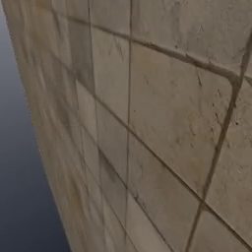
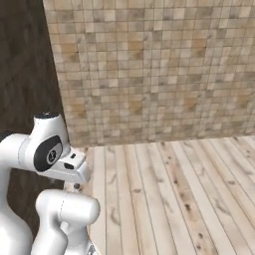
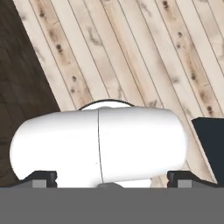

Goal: Retrieve the butter from the fridge and place it on a plate on the dining table. Then retrieve the butter knife by the fridge and place it near the plate.

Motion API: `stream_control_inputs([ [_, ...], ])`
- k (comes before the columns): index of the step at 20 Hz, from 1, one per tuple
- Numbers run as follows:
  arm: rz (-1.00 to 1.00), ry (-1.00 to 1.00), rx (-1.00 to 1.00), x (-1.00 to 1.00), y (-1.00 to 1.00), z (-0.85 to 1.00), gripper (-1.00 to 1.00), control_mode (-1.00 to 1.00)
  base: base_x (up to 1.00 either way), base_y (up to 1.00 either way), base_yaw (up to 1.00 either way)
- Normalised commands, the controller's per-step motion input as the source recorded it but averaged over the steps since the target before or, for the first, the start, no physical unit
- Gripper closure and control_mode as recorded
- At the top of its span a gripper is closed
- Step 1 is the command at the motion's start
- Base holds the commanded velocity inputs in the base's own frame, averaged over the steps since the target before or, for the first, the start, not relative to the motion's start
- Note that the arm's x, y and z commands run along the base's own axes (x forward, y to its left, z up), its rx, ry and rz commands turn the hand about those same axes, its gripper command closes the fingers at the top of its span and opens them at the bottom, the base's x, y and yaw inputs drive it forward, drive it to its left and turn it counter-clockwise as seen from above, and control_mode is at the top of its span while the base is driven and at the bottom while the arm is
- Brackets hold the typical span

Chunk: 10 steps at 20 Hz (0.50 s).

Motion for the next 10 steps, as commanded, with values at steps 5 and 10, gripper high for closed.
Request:
stream_control_inputs([
  [5,0.00,0.00,0.00,0.00,0.00,0.00,-1.00,1.00,0.71,0.00,-0.46],
  [10,0.00,0.00,0.00,0.00,0.00,0.00,-1.00,1.00,0.72,0.08,-0.34],
])
